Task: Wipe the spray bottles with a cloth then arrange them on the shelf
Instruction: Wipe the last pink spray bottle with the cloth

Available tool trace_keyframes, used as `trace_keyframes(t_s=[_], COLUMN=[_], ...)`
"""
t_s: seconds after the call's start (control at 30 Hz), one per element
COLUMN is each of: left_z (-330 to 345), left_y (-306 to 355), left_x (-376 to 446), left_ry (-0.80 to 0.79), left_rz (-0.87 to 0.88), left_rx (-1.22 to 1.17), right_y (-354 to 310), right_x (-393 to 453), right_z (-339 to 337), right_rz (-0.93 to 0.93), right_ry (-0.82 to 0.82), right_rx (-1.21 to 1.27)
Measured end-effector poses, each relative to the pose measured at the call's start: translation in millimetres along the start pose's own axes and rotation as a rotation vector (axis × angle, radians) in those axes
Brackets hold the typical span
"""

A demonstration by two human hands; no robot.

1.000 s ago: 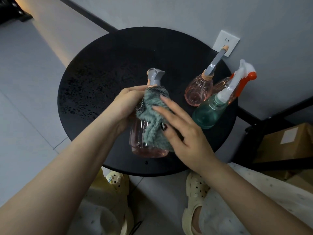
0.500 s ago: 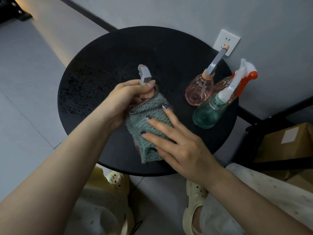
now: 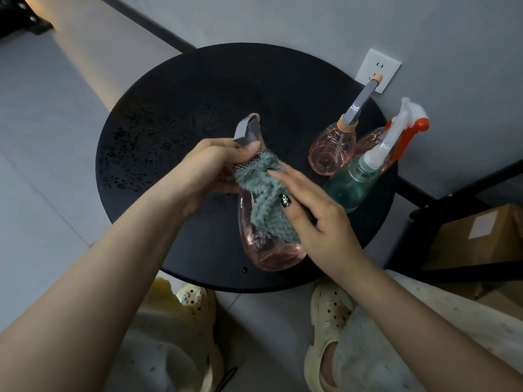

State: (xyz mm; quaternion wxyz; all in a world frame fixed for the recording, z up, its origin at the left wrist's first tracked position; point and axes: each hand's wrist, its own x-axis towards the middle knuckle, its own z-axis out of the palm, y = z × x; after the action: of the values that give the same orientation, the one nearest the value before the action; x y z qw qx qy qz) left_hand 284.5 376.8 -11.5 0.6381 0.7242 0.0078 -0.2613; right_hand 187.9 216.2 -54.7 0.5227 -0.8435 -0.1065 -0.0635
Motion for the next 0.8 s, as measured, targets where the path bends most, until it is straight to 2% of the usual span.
trace_keyframes(t_s=[0.13, 0.27, 0.37, 0.7, 0.8], left_z=[0.6, -2.3, -7.3, -36.0, -46.5], left_y=[0.9, 0.5, -0.5, -12.9, -15.8], left_x=[0.4, 2.3, 3.0, -8.1, -13.5], left_ry=[0.027, 0.028, 0.056, 0.208, 0.232], left_rz=[-0.005, 0.020, 0.032, 0.104, 0.117], left_rx=[-0.038, -0.045, -0.062, 0.097, 0.097], right_y=[-0.9, -1.4, 4.6, 45.1, 55.6], right_x=[-2.0, -12.4, -15.9, -13.8, -9.6], right_z=[2.6, 5.6, 6.0, 27.5, 44.5], right_rz=[0.050, -0.105, -0.184, -0.162, -0.117], right_ry=[-0.019, -0.086, -0.069, -0.057, -0.124], right_rx=[0.052, -0.080, -0.151, -0.443, -0.493])
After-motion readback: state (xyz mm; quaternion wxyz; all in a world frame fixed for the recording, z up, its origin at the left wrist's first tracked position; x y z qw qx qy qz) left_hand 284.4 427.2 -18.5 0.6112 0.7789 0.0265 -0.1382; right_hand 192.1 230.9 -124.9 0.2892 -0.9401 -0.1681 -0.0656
